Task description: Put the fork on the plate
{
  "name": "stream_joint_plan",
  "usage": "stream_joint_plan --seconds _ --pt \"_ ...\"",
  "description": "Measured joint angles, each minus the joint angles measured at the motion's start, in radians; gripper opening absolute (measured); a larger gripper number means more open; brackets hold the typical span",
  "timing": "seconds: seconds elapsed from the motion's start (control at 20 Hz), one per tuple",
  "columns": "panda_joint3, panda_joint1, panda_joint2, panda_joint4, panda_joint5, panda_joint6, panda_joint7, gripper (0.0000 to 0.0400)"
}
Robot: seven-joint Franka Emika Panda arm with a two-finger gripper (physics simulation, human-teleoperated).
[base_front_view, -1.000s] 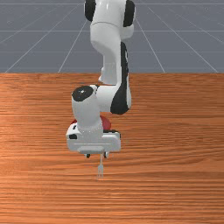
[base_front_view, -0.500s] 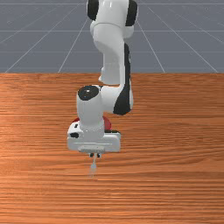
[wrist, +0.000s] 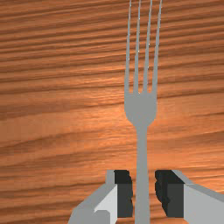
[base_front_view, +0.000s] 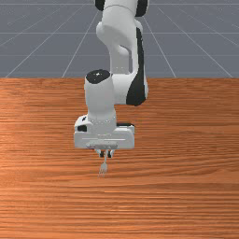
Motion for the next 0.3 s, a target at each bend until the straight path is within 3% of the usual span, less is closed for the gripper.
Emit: stream_joint_plan --seconds 0.3 --pt "-0.065 -0.005 -0.240 -0.532 -0.055 0.102 -0.095 0.0091"
